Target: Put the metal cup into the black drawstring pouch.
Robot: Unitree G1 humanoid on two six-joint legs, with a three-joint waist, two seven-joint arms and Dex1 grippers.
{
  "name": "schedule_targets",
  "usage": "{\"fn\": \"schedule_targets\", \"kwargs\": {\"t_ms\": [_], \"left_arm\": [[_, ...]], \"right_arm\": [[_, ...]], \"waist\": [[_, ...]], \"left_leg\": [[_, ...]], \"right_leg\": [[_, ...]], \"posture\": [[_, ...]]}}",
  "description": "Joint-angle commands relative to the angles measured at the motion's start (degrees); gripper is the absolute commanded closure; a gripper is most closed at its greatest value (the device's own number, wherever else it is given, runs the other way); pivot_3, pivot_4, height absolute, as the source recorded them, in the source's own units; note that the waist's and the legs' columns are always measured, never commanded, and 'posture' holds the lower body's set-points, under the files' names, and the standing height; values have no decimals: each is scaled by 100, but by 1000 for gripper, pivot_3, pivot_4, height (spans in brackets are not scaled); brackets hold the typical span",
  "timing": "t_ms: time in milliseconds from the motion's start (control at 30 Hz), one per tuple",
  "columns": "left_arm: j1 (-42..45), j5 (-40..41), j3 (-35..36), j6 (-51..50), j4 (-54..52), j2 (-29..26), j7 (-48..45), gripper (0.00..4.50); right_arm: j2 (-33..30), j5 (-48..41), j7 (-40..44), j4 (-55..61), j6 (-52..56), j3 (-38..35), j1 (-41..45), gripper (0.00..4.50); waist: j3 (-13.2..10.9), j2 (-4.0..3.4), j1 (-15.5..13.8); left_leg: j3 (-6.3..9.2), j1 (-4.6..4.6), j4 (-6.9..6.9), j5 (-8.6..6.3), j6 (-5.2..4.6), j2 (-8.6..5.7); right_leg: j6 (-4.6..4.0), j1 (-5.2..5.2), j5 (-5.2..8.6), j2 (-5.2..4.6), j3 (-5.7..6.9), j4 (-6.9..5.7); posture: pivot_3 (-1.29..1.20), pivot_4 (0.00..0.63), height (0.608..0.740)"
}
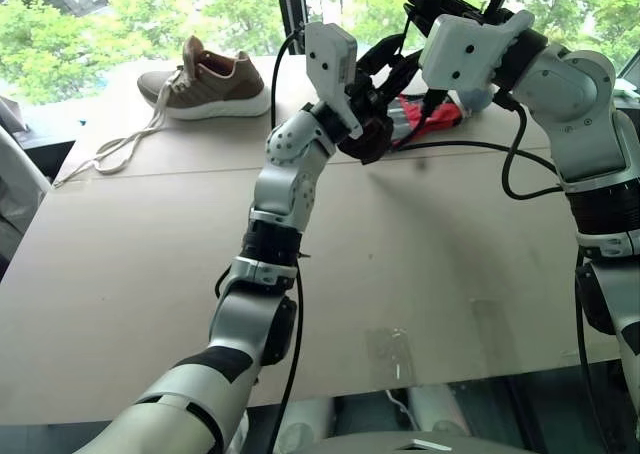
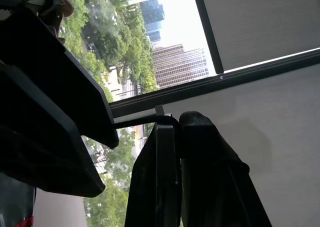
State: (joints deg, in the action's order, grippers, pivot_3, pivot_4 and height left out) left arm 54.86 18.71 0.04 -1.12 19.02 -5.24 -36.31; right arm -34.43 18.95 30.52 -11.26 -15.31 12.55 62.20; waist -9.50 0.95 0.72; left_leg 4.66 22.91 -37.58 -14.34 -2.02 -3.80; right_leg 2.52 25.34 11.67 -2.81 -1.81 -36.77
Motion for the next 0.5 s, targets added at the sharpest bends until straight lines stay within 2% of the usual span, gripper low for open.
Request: {"fn": "schedule_targets", "kwargs": {"t_ms": [33, 333, 367, 400, 433, 500], "left_arm": [[10, 19, 17, 8, -260, -3, 3, 2638], [-31, 75, 83, -68, -233, -36, -4, 2638], [-38, 68, 74, -70, -238, -43, -14, 3153], [-42, 69, 71, -74, -242, -45, -19, 3271], [-47, 67, 66, -78, -254, -43, -18, 3800], [-55, 70, 58, -88, -285, -38, -21, 4302]], "right_arm": [[6, -98, -24, 229, 8, -223, 77, 4500], [82, -82, -27, 236, 35, -214, 76, 4500], [86, -80, -29, 240, 36, -218, 73, 4500], [88, -77, -30, 240, 36, -221, 73, 4500], [86, -78, -31, 243, 35, -225, 69, 4500], [84, -77, -33, 249, 39, -229, 64, 4500]], "waist": [[0, 0, 0], [0, 0, 1], [0, 0, 2], [0, 0, 2], [0, 0, 2], [0, 0, 2]], "left_leg": [[0, 0, 0, 0, 0, 0], [0, 0, -2, 0, 0, 0], [0, 0, -2, 0, 0, 0], [0, 0, -2, 0, 0, 0], [0, 0, -3, 0, 0, 0], [0, 0, -4, 0, 0, 0]], "right_leg": [[0, 0, 0, 0, 0, 0], [0, 0, 0, 1, 0, -2], [0, 0, 0, 1, 0, -2], [0, 0, 0, 1, 0, -2], [0, 0, 0, 1, 0, -3], [0, 0, 0, 1, 0, -3]], "posture": [[0, 150, 740], [0, 150, 740], [0, 150, 740], [0, 150, 740], [0, 150, 740], [0, 150, 740]]}}
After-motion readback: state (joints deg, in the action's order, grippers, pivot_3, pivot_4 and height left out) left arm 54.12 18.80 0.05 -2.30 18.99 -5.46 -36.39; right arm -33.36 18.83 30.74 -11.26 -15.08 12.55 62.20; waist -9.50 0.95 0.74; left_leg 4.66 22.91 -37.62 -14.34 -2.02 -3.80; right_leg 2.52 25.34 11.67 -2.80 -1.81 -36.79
